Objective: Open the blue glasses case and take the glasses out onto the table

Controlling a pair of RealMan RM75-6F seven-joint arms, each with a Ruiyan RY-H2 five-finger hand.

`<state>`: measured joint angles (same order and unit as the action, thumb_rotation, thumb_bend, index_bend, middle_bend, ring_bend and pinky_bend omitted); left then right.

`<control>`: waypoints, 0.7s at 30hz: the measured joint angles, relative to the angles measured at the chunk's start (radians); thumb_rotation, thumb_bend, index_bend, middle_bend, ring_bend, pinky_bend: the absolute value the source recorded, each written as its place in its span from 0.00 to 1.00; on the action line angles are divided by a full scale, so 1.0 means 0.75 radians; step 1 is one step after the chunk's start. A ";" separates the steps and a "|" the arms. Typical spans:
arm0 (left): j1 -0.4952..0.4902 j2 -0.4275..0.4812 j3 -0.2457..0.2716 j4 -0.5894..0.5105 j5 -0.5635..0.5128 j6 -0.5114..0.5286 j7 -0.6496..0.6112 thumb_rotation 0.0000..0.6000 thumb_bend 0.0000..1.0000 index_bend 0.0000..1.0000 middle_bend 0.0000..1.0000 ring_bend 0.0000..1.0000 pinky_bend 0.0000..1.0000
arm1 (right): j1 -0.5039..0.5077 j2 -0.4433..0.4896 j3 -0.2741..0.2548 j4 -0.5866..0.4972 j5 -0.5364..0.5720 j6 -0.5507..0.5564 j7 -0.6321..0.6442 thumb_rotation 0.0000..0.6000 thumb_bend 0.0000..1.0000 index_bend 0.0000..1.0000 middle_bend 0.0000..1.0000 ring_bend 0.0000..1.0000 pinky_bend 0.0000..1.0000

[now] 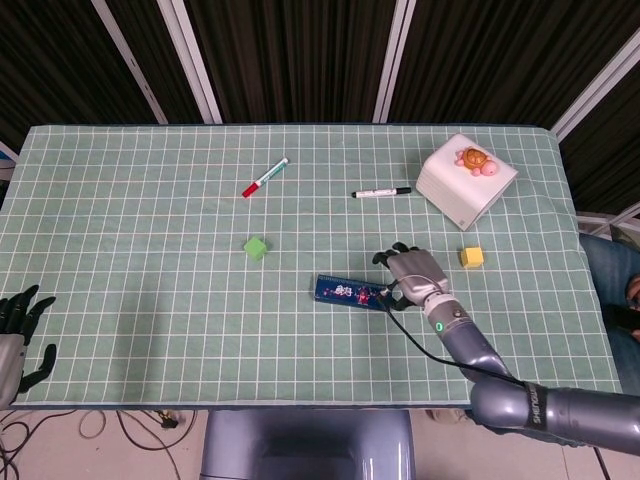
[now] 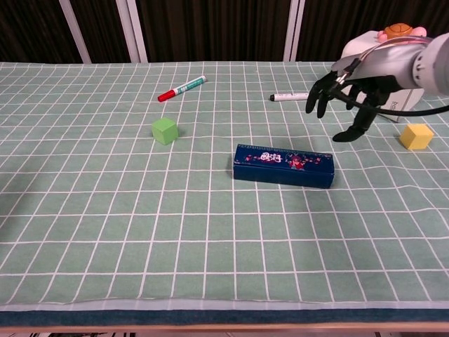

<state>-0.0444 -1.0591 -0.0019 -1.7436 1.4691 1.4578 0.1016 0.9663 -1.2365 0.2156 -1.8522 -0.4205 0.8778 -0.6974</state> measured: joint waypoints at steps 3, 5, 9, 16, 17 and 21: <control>-0.001 0.003 0.000 -0.002 -0.001 -0.001 -0.003 1.00 0.47 0.12 0.00 0.00 0.02 | 0.115 -0.058 -0.006 0.026 0.218 0.033 -0.097 1.00 0.37 0.26 0.27 0.13 0.23; -0.001 0.004 -0.001 -0.003 -0.003 -0.002 -0.008 1.00 0.47 0.12 0.00 0.00 0.02 | 0.194 -0.107 -0.009 0.051 0.350 0.053 -0.152 1.00 0.37 0.26 0.27 0.13 0.23; -0.003 0.007 0.000 -0.005 -0.009 -0.010 -0.010 1.00 0.47 0.12 0.00 0.00 0.02 | 0.303 -0.213 -0.015 0.104 0.475 0.112 -0.216 1.00 0.37 0.26 0.27 0.13 0.23; -0.005 0.008 0.000 -0.005 -0.011 -0.014 -0.013 1.00 0.47 0.12 0.00 0.00 0.02 | 0.362 -0.356 -0.004 0.161 0.536 0.259 -0.239 1.00 0.37 0.26 0.26 0.13 0.23; -0.005 0.009 0.000 -0.005 -0.011 -0.015 -0.013 1.00 0.47 0.12 0.00 0.00 0.02 | 0.369 -0.371 0.000 0.172 0.546 0.274 -0.242 1.00 0.37 0.26 0.26 0.13 0.23; -0.006 0.010 0.001 -0.004 -0.010 -0.017 -0.015 1.00 0.47 0.12 0.00 0.00 0.02 | 0.386 -0.430 0.014 0.224 0.570 0.314 -0.254 1.00 0.37 0.26 0.26 0.12 0.23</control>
<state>-0.0491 -1.0516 -0.0009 -1.7469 1.4619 1.4448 0.0901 1.2561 -1.5589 0.2262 -1.6845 0.0068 1.1130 -0.8882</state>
